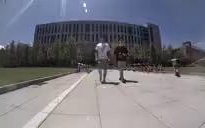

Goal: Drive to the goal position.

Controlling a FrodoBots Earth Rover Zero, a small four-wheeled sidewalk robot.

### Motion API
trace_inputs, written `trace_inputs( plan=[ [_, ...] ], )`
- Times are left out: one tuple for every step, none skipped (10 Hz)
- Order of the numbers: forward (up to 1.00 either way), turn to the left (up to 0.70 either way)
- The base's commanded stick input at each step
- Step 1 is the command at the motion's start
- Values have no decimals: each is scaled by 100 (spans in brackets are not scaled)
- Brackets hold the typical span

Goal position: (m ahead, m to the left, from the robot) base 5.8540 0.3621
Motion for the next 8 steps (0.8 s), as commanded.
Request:
trace_inputs(
  plan=[
    [51,0],
    [51,0],
    [51,0],
    [51,0],
    [51,0],
    [51,0],
    [51,0],
    [50,0]
  ],
)
